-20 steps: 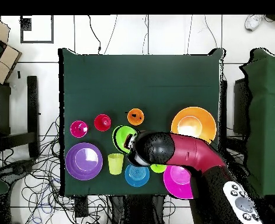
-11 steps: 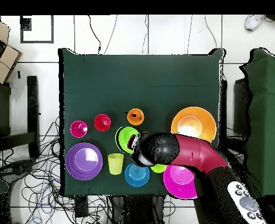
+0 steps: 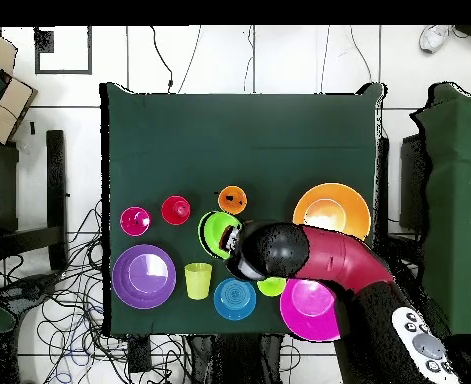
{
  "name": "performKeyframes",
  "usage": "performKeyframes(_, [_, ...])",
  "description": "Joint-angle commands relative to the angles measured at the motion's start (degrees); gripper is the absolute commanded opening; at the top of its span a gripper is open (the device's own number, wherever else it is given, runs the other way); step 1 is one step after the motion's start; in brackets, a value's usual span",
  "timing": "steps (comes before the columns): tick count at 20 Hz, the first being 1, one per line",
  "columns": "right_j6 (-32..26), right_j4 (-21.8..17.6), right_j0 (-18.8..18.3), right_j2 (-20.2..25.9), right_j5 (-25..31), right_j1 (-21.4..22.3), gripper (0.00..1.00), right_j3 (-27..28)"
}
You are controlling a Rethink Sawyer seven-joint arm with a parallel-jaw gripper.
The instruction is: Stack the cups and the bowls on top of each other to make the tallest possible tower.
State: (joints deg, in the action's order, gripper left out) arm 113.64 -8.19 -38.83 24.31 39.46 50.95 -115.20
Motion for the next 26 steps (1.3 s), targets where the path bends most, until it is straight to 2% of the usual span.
performKeyframes(1, [-0.27,-0.79,0.81,2.35,-3.68,-3.17,0.00,4.51])
performKeyframes(11, [-0.98,-2.84,1.28,2.29,-6.45,-6.37,0.00,8.45])
performKeyframes(17, [-2.15,-2.43,0.82,3.22,-6.29,-7.68,0.00,10.32])
performKeyframes(22, [-3.42,-3.82,0.71,2.99,-6.82,-10.20,0.00,12.43])
performKeyframes(26, [-3.78,-3.14,-0.08,3.99,-7.11,-10.81,0.00,12.14])
